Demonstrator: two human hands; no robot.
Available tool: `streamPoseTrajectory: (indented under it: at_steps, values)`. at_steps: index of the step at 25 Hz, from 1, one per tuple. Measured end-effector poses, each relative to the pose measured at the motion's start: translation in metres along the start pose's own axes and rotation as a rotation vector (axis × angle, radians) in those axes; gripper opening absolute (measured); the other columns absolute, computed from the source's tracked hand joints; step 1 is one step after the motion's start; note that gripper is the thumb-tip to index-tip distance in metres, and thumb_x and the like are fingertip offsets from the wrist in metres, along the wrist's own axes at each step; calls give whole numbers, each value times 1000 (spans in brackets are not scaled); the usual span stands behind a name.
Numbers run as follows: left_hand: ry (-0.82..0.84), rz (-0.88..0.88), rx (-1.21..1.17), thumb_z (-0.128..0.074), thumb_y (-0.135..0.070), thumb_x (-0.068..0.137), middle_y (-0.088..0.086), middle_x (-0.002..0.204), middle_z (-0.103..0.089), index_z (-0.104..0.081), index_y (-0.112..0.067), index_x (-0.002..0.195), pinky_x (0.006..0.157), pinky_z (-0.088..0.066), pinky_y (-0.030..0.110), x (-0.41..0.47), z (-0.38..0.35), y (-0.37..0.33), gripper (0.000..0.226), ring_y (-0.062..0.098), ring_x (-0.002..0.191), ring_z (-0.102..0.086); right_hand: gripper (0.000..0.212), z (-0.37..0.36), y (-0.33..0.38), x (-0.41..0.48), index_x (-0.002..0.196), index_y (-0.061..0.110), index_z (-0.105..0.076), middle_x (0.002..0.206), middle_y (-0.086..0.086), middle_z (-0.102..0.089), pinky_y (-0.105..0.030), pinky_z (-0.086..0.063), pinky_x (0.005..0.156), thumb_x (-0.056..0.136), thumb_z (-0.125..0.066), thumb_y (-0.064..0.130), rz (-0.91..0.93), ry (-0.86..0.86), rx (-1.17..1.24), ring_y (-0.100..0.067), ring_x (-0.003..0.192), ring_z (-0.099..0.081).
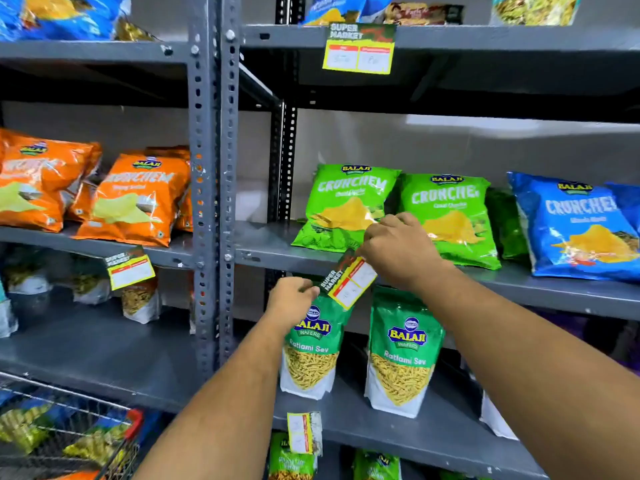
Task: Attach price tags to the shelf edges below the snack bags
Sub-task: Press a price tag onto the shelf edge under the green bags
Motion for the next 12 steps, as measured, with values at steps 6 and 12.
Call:
streamPoseTrajectory:
  at_steps: [6,12]
  values:
    - [121,95,-320,-70,-15,84,16,108,-72,-69,-4,107,94,-53,45,7,-24,8,26,27,97,-68,24,-24,10,34,111,32,-63,112,-3,-63,-45,-38,90,88,-56,28,-110,142,58,-32,111,-51]
    - [130,30,-318,-70,-18,83,15,93,-76,-74,-8,90,81,-55,39,2,-16,5,13,22,79,-67,16,-29,17,39,98,24,-68,99,-4,-71,-41,-40,85,84,-60,25,-131,172,101,-31,101,-59]
Point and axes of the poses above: each hand's wrist, its own x-axis towards the middle knuckle, its own z-axis out of the back of the hand, y = z × x, the point moved 8 cm from there along x, towards the middle knuckle
